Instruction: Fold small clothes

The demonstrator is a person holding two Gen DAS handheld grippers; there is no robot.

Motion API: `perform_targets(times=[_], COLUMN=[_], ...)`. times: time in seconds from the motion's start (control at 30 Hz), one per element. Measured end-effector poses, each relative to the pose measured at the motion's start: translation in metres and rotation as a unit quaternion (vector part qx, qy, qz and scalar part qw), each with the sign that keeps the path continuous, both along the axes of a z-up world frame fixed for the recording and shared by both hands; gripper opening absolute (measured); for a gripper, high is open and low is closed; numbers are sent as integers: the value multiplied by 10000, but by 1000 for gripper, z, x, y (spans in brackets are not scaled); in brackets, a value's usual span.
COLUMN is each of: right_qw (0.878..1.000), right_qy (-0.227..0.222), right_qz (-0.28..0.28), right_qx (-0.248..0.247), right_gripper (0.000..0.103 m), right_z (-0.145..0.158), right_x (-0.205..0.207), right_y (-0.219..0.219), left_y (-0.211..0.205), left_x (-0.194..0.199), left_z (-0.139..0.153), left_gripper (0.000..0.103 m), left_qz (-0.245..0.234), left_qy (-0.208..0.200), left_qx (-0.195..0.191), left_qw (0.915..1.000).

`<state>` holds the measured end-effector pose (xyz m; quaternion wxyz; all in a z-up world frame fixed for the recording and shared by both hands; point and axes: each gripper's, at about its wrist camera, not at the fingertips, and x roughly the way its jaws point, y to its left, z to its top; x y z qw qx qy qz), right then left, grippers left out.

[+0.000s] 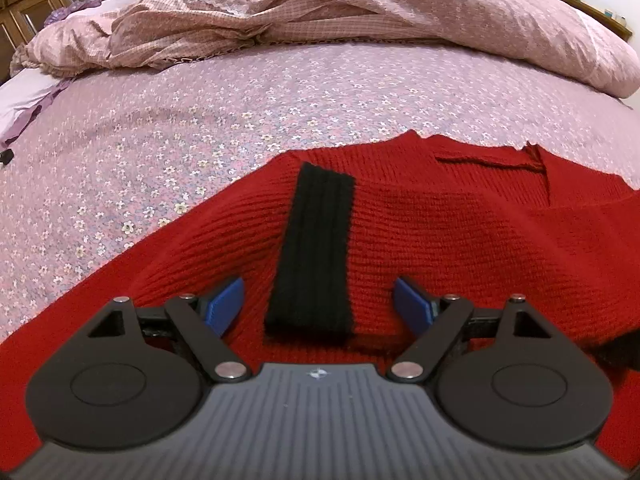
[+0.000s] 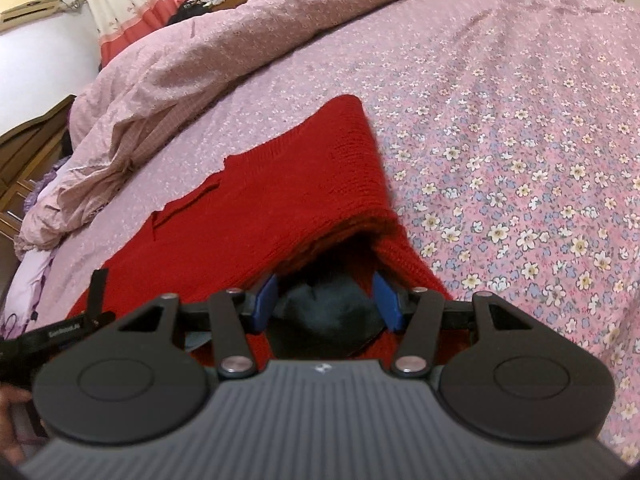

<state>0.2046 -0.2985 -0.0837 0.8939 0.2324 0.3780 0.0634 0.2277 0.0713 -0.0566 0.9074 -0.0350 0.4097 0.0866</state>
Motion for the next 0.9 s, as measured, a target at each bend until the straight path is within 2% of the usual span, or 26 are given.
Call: perform_targets(times=[0.07,0.1,0.17,0.23,0.27,0.33,0.4,0.43,0.6,0.63,0.7,0.73,0.83,0.9], right_qw=[10000,10000,9999,9998,9997,9995,9992,9991,9984,9982,9975,9968,9957,9952], right_qy=[-38,-49,-66,-109,-126,-150,-179,-201,-278,-291,-298,-298,-280,-274], right_qz=[4,4,4,4,4,18,45,57,67,90,133,159,227,262], right_qx=[-46,-58,-90,-153,-192,-262,-341,-381,-484,-520,-634,-724,-851,-903], right_gripper=[55,55,55,55,55,55,55,55,55,55,55,55,54,54], right_z=[1,1,2,3,4,5,6,7,12,12,10,10,9,11], right_x=[-1,0,0,0,0,1,2,3,5,4,2,1,-1,-4], right_y=[-1,-1,-1,0,1,1,2,3,4,5,7,8,10,10], left_y=[-4,-7,-13,-18,-17,-13,-7,-5,5,6,9,14,25,26], left_x=[-1,-2,-5,-8,-9,-10,-12,-14,-24,-23,-22,-21,-22,-26], left_z=[2,3,5,6,7,9,12,15,24,23,19,16,14,17], left_gripper=[75,66,55,36,31,17,13,8,8,4,4,4,4,4], left_qz=[-114,-196,-238,-252,-219,-140,-78,-28,42,103,323,350,341,261], left_qy=[-71,-112,-174,-221,-230,-244,-273,-306,-451,-432,-389,-347,-216,-311], left_qx=[63,89,359,635,685,663,522,483,506,573,938,947,568,465], left_qw=[9999,9997,9989,9974,9971,9974,9982,9984,9977,9974,9943,9943,9976,9981])
